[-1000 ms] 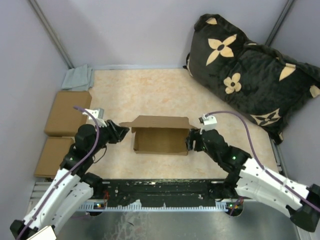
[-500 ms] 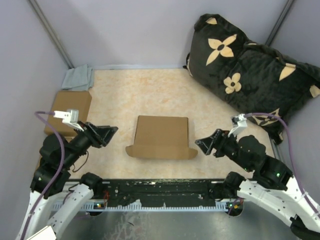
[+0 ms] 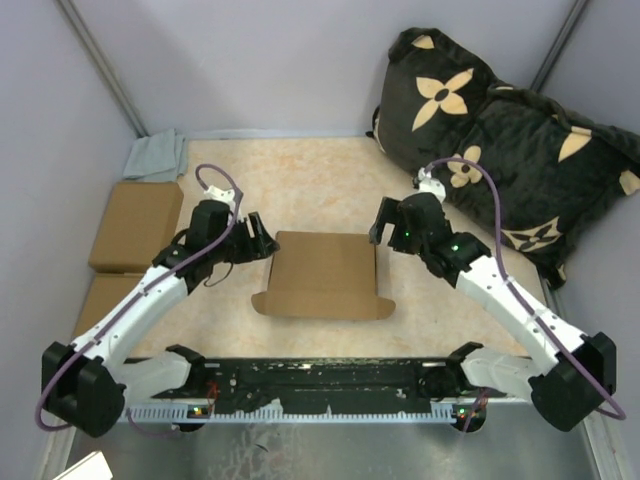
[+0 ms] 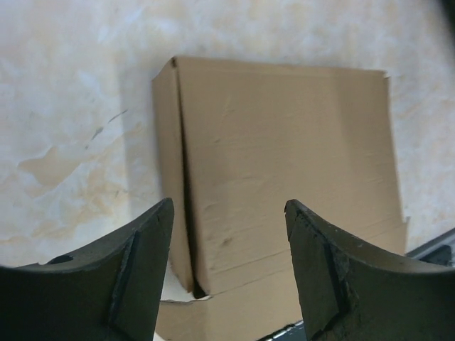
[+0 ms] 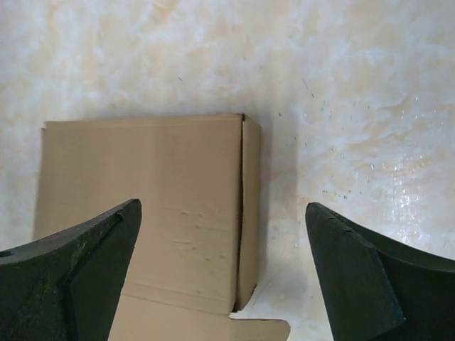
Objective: Fold the paper box
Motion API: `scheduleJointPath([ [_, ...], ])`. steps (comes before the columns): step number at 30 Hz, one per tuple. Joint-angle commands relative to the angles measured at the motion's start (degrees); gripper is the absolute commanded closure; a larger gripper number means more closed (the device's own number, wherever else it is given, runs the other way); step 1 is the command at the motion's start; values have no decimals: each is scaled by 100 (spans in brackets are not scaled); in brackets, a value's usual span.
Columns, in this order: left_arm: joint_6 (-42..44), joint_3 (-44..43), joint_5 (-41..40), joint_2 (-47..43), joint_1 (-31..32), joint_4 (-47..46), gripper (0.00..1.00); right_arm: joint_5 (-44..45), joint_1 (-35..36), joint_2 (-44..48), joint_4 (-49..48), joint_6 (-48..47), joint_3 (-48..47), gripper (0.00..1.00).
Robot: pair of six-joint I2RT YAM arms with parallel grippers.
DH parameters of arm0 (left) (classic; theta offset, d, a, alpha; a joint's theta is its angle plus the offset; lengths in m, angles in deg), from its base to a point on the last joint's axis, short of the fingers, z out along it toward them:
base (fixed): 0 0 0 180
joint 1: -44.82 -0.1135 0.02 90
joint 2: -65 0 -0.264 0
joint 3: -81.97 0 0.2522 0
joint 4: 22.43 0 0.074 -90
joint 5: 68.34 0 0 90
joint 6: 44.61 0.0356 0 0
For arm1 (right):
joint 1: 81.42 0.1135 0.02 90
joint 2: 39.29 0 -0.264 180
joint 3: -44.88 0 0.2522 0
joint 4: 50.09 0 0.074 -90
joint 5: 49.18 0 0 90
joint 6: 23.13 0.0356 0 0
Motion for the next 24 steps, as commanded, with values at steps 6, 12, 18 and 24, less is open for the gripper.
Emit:
scheduleJointPath([
  [6,-140,1757,-72,-386,23,-2088,30,-1208,-202,-313,-1384,-437,1265,1],
  [12,-91,1763,261,363,24,-2287,31,-1465,-204,-1157,-1732,-614,1536,6],
  [18,-106,1652,440,1049,21,-2297,33,-1676,-170,-1899,-2161,-633,1619,20],
  [24,-43,1576,148,962,24,-2517,34,-1364,-170,-2047,-2338,-661,1277,22],
])
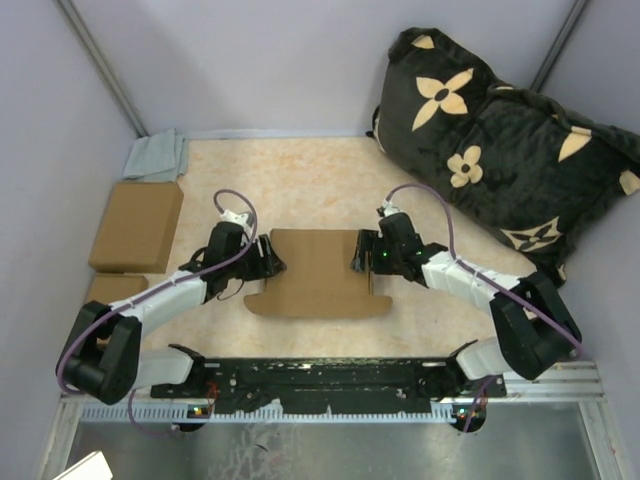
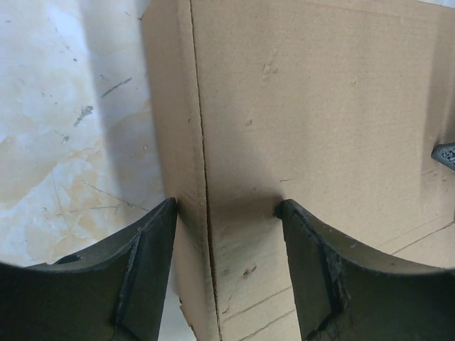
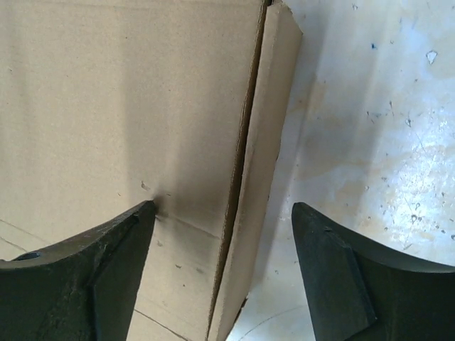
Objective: Fold the paper box
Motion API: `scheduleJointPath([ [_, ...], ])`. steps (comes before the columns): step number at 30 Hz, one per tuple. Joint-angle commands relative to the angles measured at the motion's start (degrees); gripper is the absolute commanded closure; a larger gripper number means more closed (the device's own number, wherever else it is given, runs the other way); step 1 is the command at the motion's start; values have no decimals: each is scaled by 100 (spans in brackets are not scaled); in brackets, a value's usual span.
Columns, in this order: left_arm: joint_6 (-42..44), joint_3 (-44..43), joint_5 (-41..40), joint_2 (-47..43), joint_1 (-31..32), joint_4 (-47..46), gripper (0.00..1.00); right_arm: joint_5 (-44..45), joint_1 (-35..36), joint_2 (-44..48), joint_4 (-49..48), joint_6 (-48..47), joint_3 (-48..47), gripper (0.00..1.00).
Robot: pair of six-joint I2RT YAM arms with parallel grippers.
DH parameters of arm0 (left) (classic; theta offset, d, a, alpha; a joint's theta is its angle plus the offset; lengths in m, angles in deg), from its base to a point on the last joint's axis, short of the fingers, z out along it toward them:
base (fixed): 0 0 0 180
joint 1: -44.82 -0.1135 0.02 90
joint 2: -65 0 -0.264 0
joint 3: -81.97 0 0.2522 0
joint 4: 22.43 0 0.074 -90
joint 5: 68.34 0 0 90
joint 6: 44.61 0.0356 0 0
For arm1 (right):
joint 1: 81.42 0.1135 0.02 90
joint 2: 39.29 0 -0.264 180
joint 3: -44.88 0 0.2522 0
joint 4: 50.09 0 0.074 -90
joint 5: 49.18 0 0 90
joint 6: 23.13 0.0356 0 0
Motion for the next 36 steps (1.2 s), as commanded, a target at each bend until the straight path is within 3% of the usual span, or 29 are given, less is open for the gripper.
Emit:
scheduleJointPath([
  [1,76,-280,-180,36,37,-270,34,396,45,-362,-54,-240,-407,22],
  [12,6,-1793,-331,1599,20,-367,35,550,-48,-2112,123,-520,-2261,22],
  [19,60,-2682,-779,2086,-30,389,29,670,-226,-2479,552,-603,-3100,19],
  [22,186,-3021,-1023,1954,-85,849,26,1119,-242,-2256,920,-744,-3373,13],
  [23,256,-3057,-1092,1842,-87,906,20,1293,-260,-2135,1032,-755,-3441,8],
  [24,289,-3068,-1166,1712,-85,948,3,1399,-289,-2003,1131,-769,-3493,3],
  [25,300,-3031,-1214,1561,-90,962,0,1467,-320,-1852,1216,-778,-3526,1],
  [28,273,-2774,-1336,1033,-115,830,0,1530,-347,-1240,1461,-760,-3562,1],
  [32,-423,-2236,-1971,139,-137,821,0,1305,-349,-320,1847,-445,-3491,1],
  [36,-915,-1621,-1589,-631,-183,1271,0,614,-349,1002,1247,-22,-1789,1],
])
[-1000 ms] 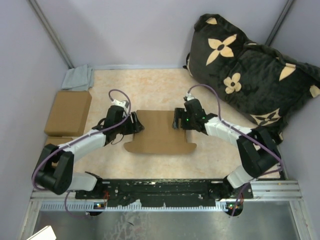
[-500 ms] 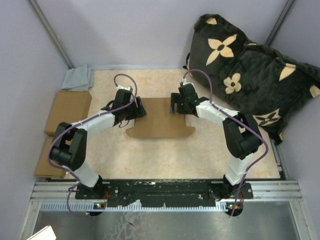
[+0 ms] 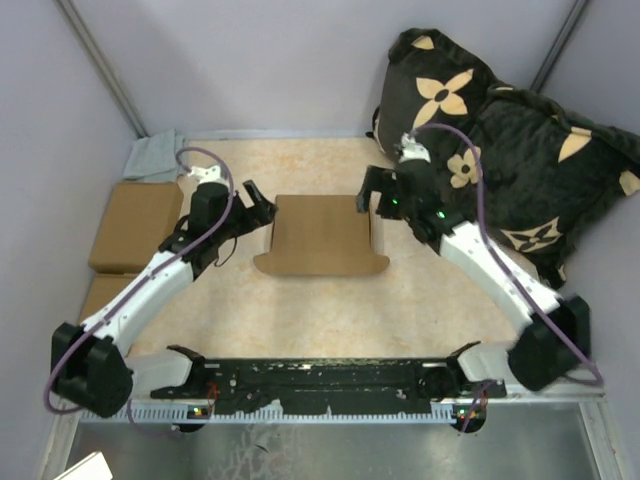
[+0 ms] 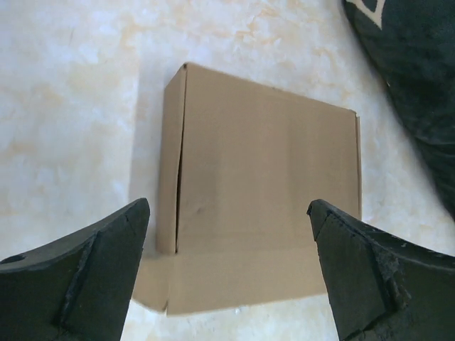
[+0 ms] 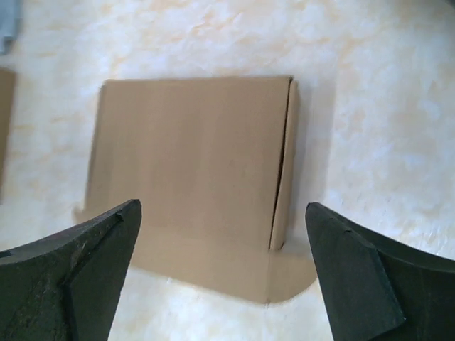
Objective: Fold the paper box
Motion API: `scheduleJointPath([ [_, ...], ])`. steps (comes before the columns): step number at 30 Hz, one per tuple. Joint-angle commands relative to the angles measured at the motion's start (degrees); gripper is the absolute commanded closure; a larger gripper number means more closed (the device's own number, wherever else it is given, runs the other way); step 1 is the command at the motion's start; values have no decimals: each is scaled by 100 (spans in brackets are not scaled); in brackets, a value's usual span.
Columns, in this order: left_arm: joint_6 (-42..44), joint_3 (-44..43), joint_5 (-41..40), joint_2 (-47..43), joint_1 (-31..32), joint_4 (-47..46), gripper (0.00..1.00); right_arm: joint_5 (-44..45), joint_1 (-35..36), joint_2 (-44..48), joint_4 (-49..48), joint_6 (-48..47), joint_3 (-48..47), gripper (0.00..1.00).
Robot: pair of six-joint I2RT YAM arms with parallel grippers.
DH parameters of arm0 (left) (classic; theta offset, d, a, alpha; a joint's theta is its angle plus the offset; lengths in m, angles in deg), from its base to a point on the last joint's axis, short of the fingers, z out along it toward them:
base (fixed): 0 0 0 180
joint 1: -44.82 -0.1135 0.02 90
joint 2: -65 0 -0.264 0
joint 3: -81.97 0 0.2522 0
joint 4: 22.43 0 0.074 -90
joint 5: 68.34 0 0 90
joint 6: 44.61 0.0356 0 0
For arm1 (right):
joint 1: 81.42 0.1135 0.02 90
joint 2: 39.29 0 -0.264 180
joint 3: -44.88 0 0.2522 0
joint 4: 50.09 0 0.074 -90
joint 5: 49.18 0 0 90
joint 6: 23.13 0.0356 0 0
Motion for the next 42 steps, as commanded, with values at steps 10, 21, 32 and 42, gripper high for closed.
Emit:
scheduleJointPath([
  [10,-114,3355,1044,-2720,6,-1531,18,-105,507,2742,-612,1110,3533,1],
  [21,593,2379,1033,-1714,11,-974,3,182,649,1620,-260,664,2532,1],
  [32,728,2060,1011,-718,94,-888,7,75,734,521,-162,456,1844,1],
  [42,766,2034,905,-381,206,-1112,7,210,921,38,-400,455,1715,1],
])
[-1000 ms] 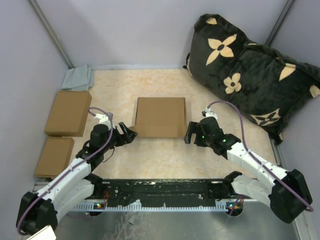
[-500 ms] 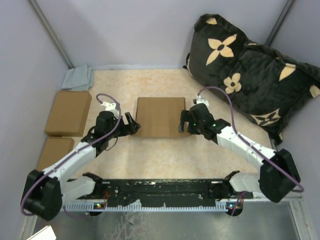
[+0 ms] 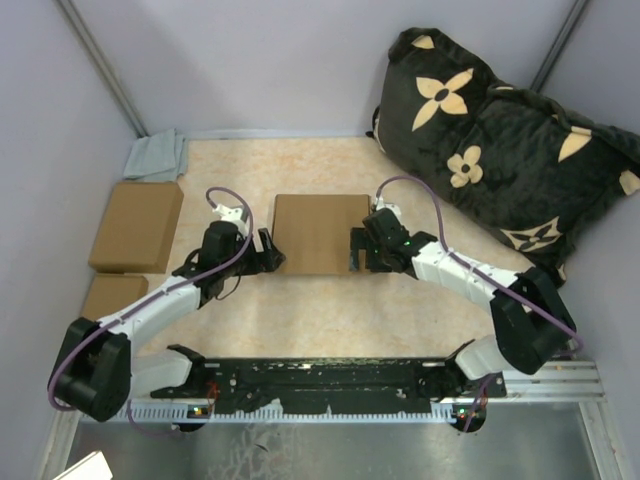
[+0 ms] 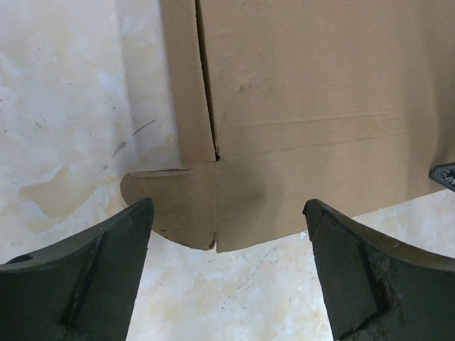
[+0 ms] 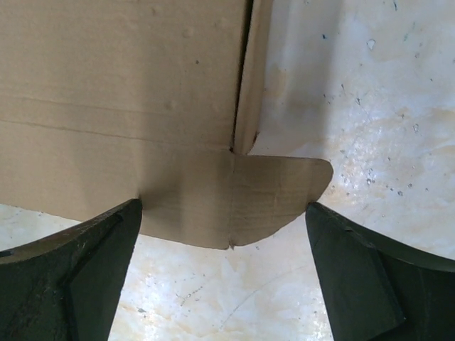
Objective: Fold the paper box
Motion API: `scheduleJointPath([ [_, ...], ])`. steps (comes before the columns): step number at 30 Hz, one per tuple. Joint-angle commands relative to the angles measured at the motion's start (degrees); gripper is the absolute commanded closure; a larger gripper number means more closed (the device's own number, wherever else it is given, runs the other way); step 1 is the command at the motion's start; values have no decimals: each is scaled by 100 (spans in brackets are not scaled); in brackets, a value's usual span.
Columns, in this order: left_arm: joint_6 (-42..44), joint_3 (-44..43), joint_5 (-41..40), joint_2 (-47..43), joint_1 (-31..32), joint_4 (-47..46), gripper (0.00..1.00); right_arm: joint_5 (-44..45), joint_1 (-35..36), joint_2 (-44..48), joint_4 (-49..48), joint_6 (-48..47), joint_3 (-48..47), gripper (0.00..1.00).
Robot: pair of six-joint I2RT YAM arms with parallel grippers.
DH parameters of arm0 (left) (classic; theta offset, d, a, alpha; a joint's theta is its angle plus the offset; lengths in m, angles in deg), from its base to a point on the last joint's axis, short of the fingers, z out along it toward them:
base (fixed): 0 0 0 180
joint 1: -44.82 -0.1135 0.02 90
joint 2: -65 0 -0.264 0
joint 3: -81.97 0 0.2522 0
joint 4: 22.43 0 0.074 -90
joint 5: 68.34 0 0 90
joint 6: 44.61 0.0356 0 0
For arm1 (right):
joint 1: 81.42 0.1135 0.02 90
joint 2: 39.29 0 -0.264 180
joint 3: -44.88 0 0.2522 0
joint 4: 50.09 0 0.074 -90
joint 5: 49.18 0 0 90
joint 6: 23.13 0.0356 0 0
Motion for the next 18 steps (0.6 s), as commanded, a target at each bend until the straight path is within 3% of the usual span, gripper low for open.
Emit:
scheduleJointPath([
  [1,110,-145,-113,191,83,-229,7,204,141,-95,-316,-66,-382,1],
  [18,26,-51,330,169,360,-353,11,363,635,-279,-105,-5,-517,1],
])
